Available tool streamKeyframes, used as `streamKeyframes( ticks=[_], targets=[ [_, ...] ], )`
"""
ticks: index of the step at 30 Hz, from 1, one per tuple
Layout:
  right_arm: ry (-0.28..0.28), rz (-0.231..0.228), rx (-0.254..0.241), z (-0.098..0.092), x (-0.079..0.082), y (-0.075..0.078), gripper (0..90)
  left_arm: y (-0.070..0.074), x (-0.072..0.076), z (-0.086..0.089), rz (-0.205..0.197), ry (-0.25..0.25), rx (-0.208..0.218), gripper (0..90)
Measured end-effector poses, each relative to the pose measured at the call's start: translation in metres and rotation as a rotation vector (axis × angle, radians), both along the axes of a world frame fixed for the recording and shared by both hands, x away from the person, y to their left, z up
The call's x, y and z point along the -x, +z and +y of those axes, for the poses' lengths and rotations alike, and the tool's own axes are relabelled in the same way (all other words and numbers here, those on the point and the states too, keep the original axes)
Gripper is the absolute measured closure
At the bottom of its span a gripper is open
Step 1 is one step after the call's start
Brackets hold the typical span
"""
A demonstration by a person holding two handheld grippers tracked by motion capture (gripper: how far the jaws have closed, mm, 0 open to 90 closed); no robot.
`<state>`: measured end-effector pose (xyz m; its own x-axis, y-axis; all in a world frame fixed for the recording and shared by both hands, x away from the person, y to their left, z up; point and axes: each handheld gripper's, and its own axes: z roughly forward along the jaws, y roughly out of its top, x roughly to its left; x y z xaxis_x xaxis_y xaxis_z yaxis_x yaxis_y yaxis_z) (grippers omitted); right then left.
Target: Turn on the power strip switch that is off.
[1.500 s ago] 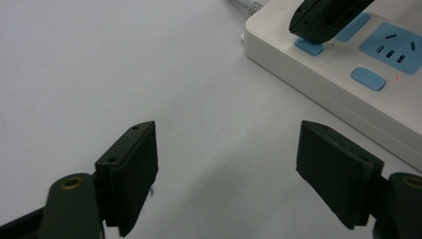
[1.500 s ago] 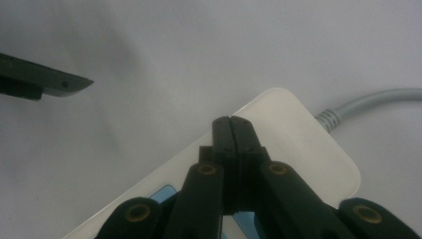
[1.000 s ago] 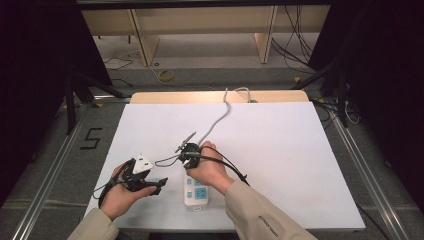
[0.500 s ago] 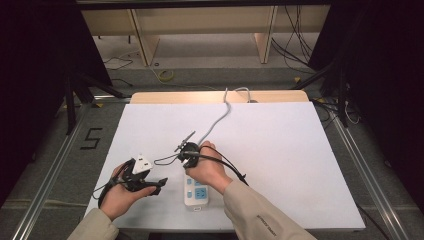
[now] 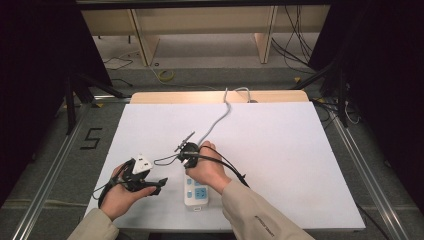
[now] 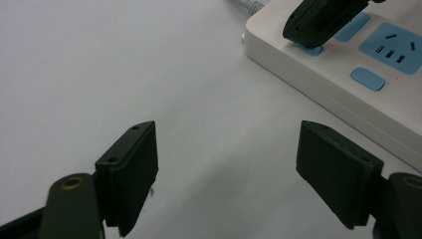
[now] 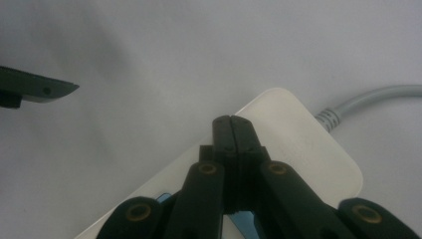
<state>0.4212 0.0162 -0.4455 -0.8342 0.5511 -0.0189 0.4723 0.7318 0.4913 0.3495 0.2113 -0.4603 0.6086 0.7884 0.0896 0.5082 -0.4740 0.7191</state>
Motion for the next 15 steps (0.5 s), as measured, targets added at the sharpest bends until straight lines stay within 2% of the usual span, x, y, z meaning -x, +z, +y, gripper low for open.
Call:
streamKeyframes(
  ticks=[8,13,15],
  targets=[
    [0.0,0.016,-0.032,-0.0038,-0.0016,-0.0006,90.0,-0.0001,-0.0005,0.0003,0.003,-0.004,-0.004,24.3],
    [0.008,0.002,-0.053,-0.0068,-0.0008,-0.0024,90.0,-0.0005,-0.0004,0.0002,0.003,-0.005,-0.003,24.3],
    [-0.005,0.009,-0.071,-0.0087,-0.0002,-0.0031,90.0,-0.0004,-0.0003,0.0001,0.002,-0.006,-0.004,24.3]
  ],
)
